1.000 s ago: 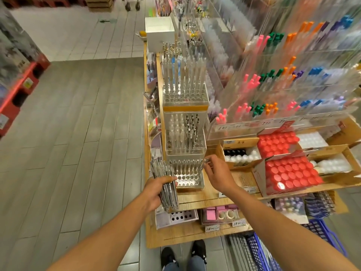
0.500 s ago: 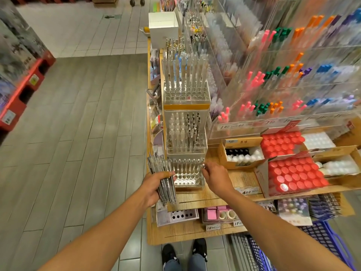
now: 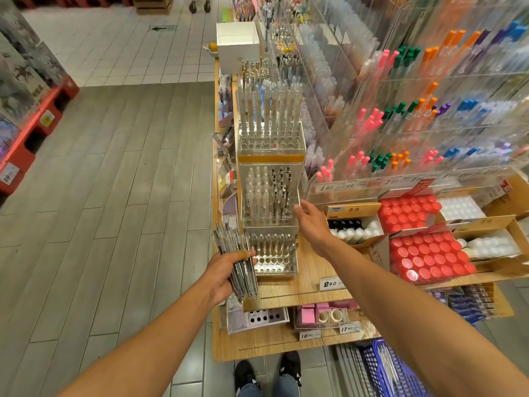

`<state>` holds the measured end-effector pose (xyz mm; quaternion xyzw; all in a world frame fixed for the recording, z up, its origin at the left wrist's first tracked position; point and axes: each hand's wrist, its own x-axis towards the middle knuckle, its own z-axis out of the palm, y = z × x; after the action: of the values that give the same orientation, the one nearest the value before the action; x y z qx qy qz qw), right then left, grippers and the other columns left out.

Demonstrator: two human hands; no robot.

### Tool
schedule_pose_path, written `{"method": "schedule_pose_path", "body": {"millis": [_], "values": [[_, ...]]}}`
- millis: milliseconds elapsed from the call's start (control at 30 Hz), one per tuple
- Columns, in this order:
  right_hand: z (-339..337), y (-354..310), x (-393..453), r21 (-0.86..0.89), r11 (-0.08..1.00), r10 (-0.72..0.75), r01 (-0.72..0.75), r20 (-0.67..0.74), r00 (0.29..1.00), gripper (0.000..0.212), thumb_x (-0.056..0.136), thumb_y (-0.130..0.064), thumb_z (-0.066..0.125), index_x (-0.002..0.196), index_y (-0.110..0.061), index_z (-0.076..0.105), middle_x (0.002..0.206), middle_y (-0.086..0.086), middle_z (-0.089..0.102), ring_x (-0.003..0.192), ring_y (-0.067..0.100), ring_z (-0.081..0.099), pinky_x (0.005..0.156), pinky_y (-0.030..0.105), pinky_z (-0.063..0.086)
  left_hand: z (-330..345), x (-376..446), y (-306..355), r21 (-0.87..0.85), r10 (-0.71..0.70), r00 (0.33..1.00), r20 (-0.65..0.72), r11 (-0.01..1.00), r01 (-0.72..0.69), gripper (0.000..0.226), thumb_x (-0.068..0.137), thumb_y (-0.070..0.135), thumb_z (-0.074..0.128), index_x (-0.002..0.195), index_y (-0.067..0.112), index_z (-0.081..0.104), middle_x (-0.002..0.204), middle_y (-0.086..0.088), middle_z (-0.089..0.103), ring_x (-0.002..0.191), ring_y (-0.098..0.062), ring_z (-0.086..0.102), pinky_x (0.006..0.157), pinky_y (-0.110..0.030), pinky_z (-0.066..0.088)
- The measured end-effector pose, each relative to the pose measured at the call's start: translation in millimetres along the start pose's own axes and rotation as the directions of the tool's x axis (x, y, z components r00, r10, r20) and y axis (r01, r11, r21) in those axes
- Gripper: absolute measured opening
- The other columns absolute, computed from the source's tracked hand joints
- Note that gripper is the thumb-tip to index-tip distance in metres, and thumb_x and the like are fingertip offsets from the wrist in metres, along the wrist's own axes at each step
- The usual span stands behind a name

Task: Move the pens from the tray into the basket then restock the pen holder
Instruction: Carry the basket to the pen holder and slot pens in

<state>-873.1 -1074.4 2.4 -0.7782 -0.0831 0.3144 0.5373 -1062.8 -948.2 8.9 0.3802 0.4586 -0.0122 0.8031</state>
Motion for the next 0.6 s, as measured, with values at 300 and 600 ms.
{"method": "schedule_pose_path", "body": {"millis": [300,600], "values": [[13.6,-0.4,3.8,0.206,0.976,0.067,-0.070,0.024,0.997,0.047,0.104,-0.028,0.039,0.151,-0.027,0.029,0.156,0.000,0.031,0.141,0.025,0.032,0.112,0.048,0.028,-5.0,-2.3,1.1,-0.010,-0.003,1.000,-0.009,1.000,0.003,0.025,0.087,0.004,0.067,0.109,-0.006,0.068,0.091,-0.018,0.071,0.075,-0.023,0.068,0.064,-0.035,0.057],[3.1,1.3,6.8,0.170,0.985,0.023,-0.030,0.047,0.999,0.049,0.105,-0.026,0.037,0.152,-0.028,0.025,0.160,0.001,0.021,0.145,0.025,0.022,0.115,0.047,0.020,2.3,-0.8,3.5,-0.028,-0.001,1.000,0.012,1.000,0.001,0.019,0.088,0.001,0.064,0.105,-0.007,0.068,0.088,-0.018,0.070,0.075,-0.024,0.067,0.067,-0.035,0.058]]}}
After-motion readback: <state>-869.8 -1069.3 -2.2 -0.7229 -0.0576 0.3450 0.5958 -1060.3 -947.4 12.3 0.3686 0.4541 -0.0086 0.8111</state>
